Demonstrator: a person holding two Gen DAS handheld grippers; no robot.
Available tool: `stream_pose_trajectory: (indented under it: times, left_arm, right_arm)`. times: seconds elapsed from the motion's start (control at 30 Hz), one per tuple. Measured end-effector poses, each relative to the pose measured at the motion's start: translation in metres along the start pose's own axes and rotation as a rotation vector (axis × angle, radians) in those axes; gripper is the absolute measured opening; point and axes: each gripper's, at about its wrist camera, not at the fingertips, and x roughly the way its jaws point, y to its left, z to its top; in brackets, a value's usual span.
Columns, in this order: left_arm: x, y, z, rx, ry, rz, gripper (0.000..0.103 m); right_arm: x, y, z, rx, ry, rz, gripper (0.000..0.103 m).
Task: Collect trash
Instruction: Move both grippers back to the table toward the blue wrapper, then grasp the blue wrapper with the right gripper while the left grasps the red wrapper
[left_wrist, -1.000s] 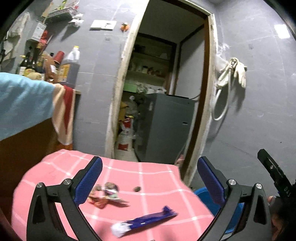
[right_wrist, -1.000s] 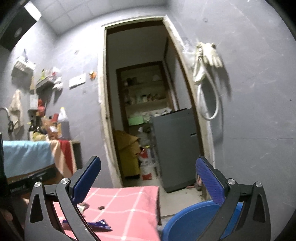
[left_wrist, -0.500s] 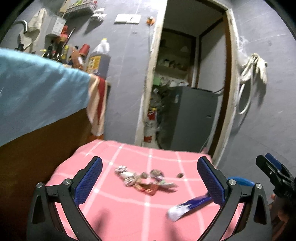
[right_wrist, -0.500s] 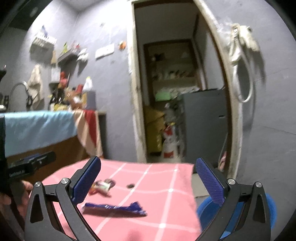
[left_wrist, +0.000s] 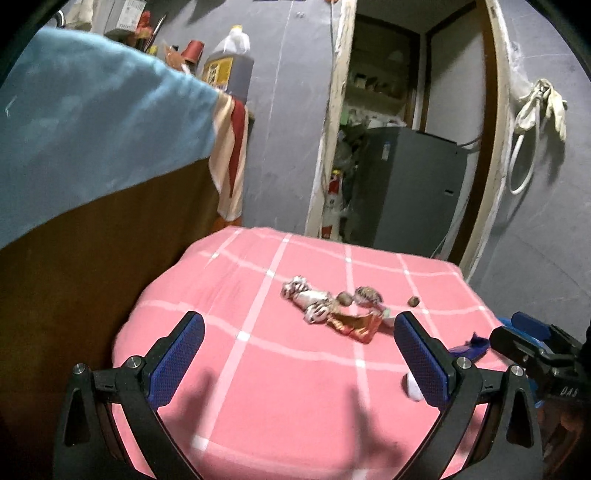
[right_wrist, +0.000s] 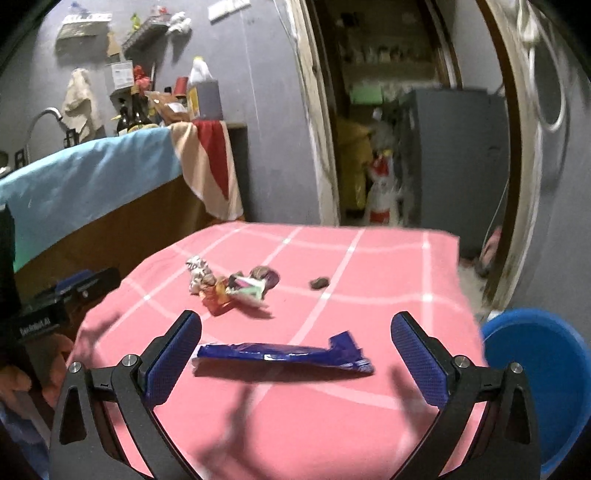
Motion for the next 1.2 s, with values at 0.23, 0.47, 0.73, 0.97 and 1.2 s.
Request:
stream_pose_trajectory:
  times: [0.23,0.47,0.73,0.97,1.2]
  left_arm:
    - [0.003,0.015,-0.002,-0.041,0.038,0.015,0.1]
    - [0.012,0.019,-0.001,-0.068,0.093,0.003,0.1]
    - [0.029,0.005,0.001,-0.047,0.174,-0.061,0.1]
    - [0.049,-0.013,0.004,-0.001,0.223,-0.123,0.099]
    - [0.072,-0.034,0.005,0.063,0.278,-0.188,0.067]
  right_arm:
    - [0.022,0.023,0.001,-0.072,0.074,0.037,0.103]
    - [0.048,0.027,-0.005,-0.108,0.206,-0.027,0.103]
    - [0.053,0.006,-0.009,-0.08,0.247,-0.064,0.103]
    - [0.047,-0.015,-0.014,-0.062,0.243,-0.112,0.103]
    - [0.046,-0.023,-0.014,-0.053,0.229,-0.13,0.102]
